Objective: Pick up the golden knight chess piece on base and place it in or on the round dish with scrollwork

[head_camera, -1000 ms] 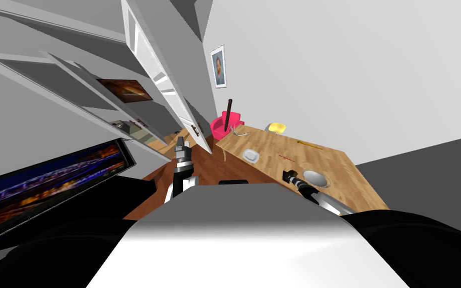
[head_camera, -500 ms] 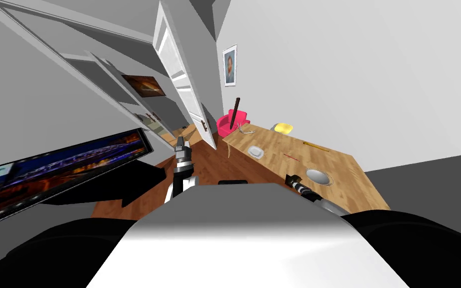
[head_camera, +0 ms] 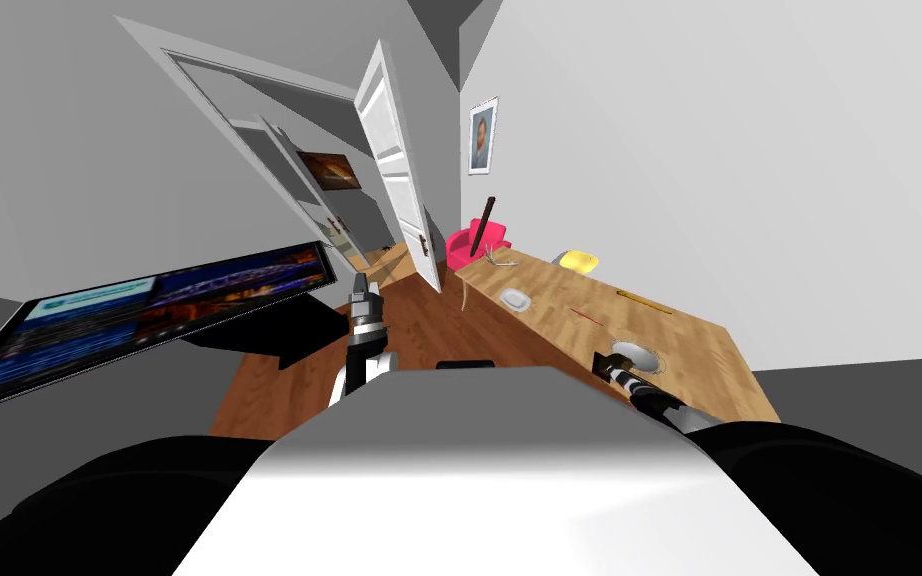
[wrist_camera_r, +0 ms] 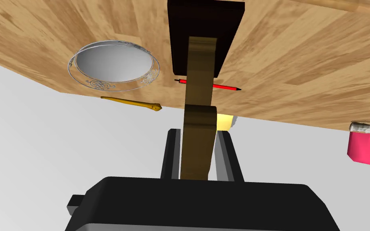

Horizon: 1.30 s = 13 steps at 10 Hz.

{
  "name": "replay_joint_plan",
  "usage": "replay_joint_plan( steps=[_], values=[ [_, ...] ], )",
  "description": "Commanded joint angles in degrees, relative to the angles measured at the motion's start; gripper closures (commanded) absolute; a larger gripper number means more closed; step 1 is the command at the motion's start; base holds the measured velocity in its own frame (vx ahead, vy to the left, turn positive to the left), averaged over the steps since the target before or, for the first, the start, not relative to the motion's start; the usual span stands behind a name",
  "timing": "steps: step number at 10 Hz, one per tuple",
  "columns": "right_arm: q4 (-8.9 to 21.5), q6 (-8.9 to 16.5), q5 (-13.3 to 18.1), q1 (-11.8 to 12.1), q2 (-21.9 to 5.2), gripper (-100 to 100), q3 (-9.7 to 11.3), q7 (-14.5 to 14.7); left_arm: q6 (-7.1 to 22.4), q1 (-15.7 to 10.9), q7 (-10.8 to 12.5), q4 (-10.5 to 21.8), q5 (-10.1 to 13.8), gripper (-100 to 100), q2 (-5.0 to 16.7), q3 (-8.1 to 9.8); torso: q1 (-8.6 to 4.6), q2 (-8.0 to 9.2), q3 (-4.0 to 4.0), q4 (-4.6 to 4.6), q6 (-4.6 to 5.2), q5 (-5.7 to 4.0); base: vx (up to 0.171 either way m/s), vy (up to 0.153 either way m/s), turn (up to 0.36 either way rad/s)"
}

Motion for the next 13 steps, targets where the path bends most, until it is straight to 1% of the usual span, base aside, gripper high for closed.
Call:
replay_joint_plan(
  steps=[1, 5, 8, 10, 13],
  values=[
    [-0.1, 0.52, -1.02, 0.98, -1.89, 100, -1.4, -1.35, 0.0, 0.0, 0.0, 0.0, 0.0, 0, 0.0, 0.0, 0.0, 0.0, 0.0, 0.0, 0.0, 0.0, -0.041, -0.141, 0.05],
    [-2.2, 2.82, -5.23, 3.46, -7.73, 100, -4.37, -3.95, 0.0, 0.02, 0.0, 0.0, 0.0, 0, 0.0, 0.0, 0.03, -0.64, -0.35, -0.1, -0.06, -0.02, -0.004, -0.145, 0.048],
    [-3.68, 4.26, -8.43, 4.76, -11.87, 100, -6.21, -5.52, 0.0, 0.02, 0.0, 0.0, 0.0, 0, 0.0, 0.01, 0.0, -0.61, -0.33, -0.07, 0.01, -0.04, -0.002, -0.158, 0.022],
    [-4.59, 4.98, -10.5, 5.27, -14.31, 100, -7.07, -6.27, 0.0, 0.02, 0.0, 0.0, 0.0, 0, 0.0, 0.0, 0.04, -0.57, -0.3, -0.06, 0.05, -0.06, -0.007, -0.145, 0.003],
    [-5.92, 5.72, -13.46, 5.68, -17.5, 100, -7.73, -6.98, 0.0, 0.02, 0.0, 0.0, 0.0, 0, 0.0, 0.0, 0.16, -0.59, -0.3, -0.05, 0.08, -0.04, 0.009, -0.122, -0.022]
  ],
)
